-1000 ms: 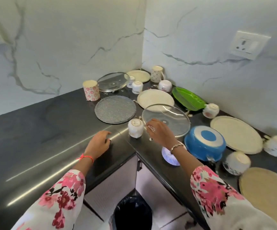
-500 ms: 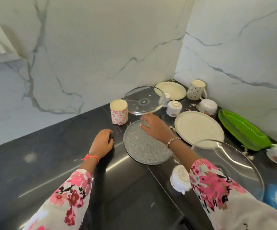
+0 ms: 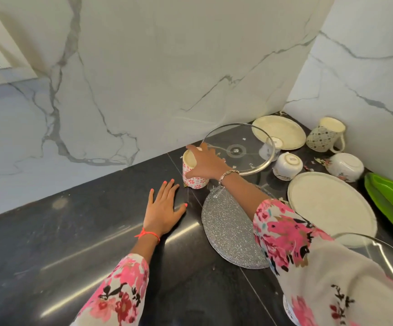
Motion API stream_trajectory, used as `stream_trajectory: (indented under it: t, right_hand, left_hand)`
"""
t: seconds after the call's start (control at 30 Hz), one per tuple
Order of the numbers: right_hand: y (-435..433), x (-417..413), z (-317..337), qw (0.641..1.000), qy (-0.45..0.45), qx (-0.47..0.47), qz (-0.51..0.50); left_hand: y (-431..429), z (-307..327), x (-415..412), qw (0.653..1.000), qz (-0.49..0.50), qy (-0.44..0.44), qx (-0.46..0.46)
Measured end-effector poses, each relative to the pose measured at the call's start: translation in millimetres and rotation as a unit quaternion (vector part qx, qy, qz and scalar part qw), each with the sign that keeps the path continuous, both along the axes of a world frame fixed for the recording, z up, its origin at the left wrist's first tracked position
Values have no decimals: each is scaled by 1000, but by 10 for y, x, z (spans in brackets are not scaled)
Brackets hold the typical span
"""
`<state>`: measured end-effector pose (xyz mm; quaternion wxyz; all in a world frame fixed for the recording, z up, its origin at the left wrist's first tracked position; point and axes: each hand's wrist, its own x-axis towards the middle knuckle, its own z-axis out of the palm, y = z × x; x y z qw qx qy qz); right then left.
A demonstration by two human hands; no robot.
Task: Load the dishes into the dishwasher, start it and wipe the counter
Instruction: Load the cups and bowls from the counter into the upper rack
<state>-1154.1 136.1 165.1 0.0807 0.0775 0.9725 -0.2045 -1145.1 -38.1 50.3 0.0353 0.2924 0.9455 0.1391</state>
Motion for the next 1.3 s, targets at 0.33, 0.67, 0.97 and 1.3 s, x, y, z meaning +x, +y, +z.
stream_trajectory:
  t: [0.33, 0.67, 0.97, 1.3]
  right_hand:
    - [-86, 274, 38, 997, 68, -15, -33]
    - [-225, 1629, 333, 990, 103, -16, -99]
    - [-1008, 3651, 232, 983, 101, -24, -154]
    - [-1808, 5985, -74, 967, 47, -23, -251]
  left_hand:
    - [20, 3, 13, 1000, 5, 7, 28]
    - [-96, 233, 610, 998, -18, -29, 61]
    - [-510, 302, 2386, 993, -75, -45, 85]
    - [-1229, -9, 4583, 967, -248, 0, 62]
